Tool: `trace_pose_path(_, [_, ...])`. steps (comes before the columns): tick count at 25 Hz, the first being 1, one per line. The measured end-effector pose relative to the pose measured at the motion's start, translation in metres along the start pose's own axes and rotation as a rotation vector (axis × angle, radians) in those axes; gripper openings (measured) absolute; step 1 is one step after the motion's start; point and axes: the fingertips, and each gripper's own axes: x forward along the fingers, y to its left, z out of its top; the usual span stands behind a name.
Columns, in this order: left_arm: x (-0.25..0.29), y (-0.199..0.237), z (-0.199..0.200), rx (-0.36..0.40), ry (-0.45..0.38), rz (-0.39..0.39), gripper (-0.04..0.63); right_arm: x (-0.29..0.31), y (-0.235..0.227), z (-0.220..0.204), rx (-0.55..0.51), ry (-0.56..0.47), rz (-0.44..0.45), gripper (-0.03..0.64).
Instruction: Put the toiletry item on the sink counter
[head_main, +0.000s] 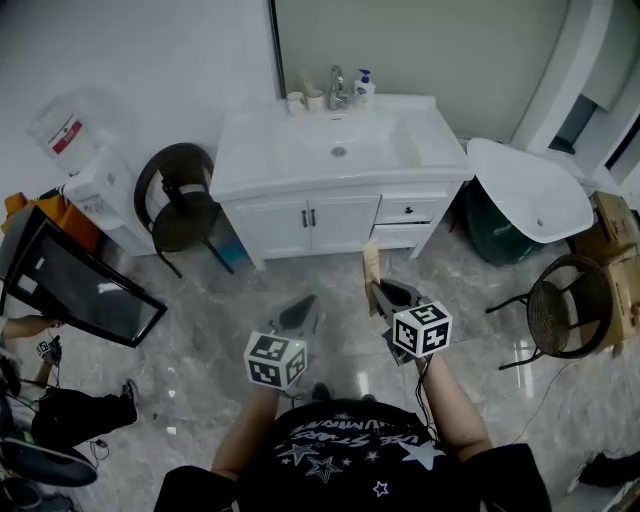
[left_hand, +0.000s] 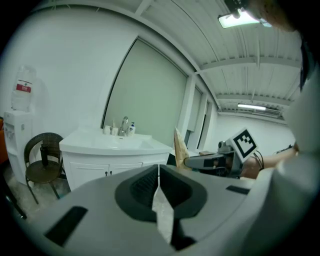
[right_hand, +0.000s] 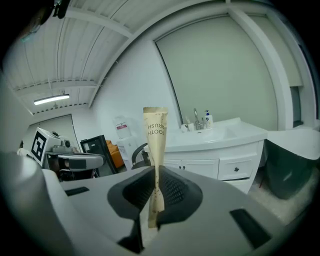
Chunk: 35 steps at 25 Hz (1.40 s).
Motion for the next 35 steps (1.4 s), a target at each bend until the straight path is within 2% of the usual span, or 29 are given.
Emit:
trace_pose_path(9, [-0.006,0.04,-0.006,-0.03,0.005,0.006,0.02,0.036,0.016,0.009,0.023,-0.02,0.022,0.035])
trace_pose_path(14, [-0.012,0.062,-0.005,-0.034,0.001,-0.005,0.02,0.056,0.027,0.004,0.011,-0.006,0.001,0.035])
trace_pose_path(23, [-0.017,0.078,-0.018,-0.037,0.046,-0.043,0.02,0.07,0.029,-0.005,-0.001,0.034,-0.03,0.035])
trace_pose_path(35, [0.012,0.12,-0.004,-0.062,0.045,0.037,0.02,0.125,-0.007,0.015,0.004,0.028,0.002,0.035])
